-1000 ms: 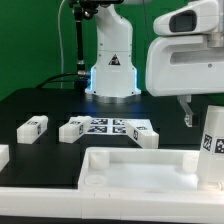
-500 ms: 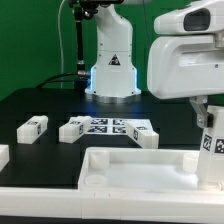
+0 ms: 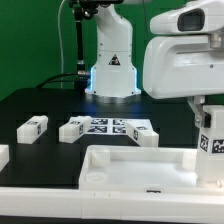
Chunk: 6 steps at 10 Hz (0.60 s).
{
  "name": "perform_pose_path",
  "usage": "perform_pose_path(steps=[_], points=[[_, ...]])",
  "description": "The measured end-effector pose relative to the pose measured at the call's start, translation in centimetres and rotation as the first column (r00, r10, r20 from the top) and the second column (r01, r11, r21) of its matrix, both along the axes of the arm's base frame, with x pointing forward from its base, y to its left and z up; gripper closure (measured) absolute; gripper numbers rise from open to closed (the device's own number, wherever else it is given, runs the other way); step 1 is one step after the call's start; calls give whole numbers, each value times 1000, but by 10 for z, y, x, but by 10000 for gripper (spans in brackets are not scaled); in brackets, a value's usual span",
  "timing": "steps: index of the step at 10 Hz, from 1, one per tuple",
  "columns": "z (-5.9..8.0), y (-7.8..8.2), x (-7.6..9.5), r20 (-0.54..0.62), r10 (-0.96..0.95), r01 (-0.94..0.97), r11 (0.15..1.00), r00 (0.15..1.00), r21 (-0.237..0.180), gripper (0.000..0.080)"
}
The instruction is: Assemble desk
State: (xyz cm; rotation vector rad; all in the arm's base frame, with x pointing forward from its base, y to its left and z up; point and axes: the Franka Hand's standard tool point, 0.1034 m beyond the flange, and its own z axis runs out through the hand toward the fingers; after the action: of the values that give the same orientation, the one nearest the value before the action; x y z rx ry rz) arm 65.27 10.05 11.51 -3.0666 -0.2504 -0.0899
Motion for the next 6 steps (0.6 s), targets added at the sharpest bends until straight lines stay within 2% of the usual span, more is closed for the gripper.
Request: perform_pose_path(steps=[1,3,6], points=[[-2,-4,0,-9,-67,67,997,998,24,503],[-2,-5,1,-22,-257,258,965,966,36,505],[-3,-5,1,-57,-549,551,834,834,39,505]])
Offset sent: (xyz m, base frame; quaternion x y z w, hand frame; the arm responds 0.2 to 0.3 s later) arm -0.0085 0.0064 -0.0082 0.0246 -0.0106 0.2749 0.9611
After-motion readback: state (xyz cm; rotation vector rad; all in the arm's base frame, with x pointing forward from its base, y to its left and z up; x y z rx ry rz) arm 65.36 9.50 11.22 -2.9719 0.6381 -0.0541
